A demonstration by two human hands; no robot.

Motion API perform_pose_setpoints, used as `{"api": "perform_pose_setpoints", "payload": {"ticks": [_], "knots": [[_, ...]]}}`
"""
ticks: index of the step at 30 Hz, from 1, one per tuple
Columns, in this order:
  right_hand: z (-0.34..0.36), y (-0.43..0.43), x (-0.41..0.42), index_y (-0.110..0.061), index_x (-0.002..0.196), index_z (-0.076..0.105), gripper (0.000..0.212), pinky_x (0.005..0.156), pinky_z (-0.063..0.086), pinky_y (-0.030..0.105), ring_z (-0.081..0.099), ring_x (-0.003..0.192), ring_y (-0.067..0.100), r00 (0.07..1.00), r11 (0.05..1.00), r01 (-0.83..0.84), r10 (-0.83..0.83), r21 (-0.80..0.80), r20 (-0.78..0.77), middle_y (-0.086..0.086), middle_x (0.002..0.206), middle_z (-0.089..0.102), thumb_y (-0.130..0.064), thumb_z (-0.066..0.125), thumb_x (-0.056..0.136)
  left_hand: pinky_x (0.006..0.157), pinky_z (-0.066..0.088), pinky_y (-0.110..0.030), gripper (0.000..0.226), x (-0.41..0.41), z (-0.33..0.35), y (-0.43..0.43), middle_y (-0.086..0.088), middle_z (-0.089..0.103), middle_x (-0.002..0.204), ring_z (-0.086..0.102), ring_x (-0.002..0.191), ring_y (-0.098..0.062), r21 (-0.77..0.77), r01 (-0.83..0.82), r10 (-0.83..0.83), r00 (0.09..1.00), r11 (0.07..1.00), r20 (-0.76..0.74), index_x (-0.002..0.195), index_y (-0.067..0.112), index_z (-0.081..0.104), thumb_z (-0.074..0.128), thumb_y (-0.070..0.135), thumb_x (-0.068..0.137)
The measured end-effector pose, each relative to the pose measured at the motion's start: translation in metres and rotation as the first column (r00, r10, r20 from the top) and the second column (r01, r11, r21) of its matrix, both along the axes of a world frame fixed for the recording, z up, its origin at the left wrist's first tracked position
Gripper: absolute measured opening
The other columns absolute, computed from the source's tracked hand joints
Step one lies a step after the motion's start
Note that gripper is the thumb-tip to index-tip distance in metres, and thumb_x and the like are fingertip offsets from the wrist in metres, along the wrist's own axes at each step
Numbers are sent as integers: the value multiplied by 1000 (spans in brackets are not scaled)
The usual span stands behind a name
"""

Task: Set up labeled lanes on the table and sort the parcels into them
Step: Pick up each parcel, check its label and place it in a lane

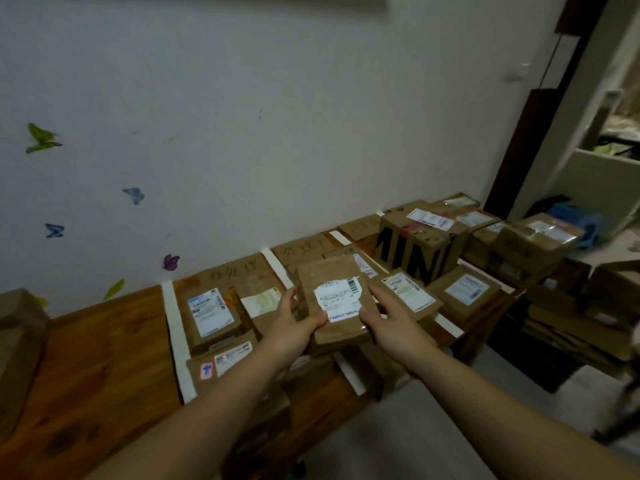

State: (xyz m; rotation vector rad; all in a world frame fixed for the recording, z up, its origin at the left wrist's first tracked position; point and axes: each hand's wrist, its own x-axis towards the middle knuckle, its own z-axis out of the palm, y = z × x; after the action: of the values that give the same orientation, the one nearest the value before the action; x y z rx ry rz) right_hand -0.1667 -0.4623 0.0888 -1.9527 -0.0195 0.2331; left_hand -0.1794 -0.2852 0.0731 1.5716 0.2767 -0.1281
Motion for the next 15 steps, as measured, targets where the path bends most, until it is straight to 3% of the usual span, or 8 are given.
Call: {"api": "perform_pose_setpoints", "payload": {"ticks": [2, 3, 7, 11, 13, 15], "knots": [[-3, -15, 19, -38, 145, 31, 55, 97, 49, 41, 54, 117, 16, 999, 999, 48, -48, 7, -10, -1, 142, 46, -36, 52, 95, 85, 55, -41, 79, 18, 1, -16, -4, 41, 145, 59, 109, -24, -28, 19, -19, 1000, 999, 0, 145, 41, 19, 67, 20, 85], [-3, -23, 28, -38, 145, 32, 54, 96, 50, 42, 55, 117, 18, 998, 998, 60, -60, 15, -14, -1, 140, 48, -35, 52, 95, 90, 53, -44, 81, 27, 1, -26, -4, 42, 144, 57, 112, -25, -29, 21, -21, 1000, 999, -3, 145, 41, 18, 67, 20, 84], [-7, -64, 71, -30, 145, 35, 50, 79, 48, 24, 53, 107, 10, 999, 999, 38, -39, 32, 9, -1, 139, 49, -31, 51, 97, 98, 47, -48, 83, 67, 1, -66, 2, 47, 138, 55, 117, -24, 1, 20, -20, 1000, 1000, -1, 145, 43, 18, 69, 22, 83], [-6, -110, 124, -34, 145, 34, 52, 77, 52, 27, 56, 100, 7, 1000, 1000, -12, 12, 20, 6, -4, 138, 49, -32, 53, 96, 94, 50, -45, 77, 106, 6, -115, 2, 53, 132, 59, 109, -21, -19, -3, 3, 1000, 1000, -7, 144, 41, 20, 66, 20, 86], [-6, -126, 148, -32, 146, 34, 52, 82, 51, 27, 53, 110, 10, 998, 998, -55, 56, -17, 23, -2, 142, 47, -30, 52, 97, 95, 50, -47, 77, 123, 6, -136, 4, 52, 134, 57, 112, -20, 30, -42, 42, 999, 999, 4, 141, 47, 23, 68, 30, 82], [-5, -137, 167, -28, 147, 33, 52, 70, 43, 14, 47, 109, 7, 995, 995, -92, 94, -47, 33, 0, 146, 42, -26, 50, 98, 98, 47, -50, 81, 138, 3, -149, 4, 49, 139, 54, 119, -21, 96, -57, 56, 998, 994, 8, 138, 53, 25, 69, 42, 71]]}}
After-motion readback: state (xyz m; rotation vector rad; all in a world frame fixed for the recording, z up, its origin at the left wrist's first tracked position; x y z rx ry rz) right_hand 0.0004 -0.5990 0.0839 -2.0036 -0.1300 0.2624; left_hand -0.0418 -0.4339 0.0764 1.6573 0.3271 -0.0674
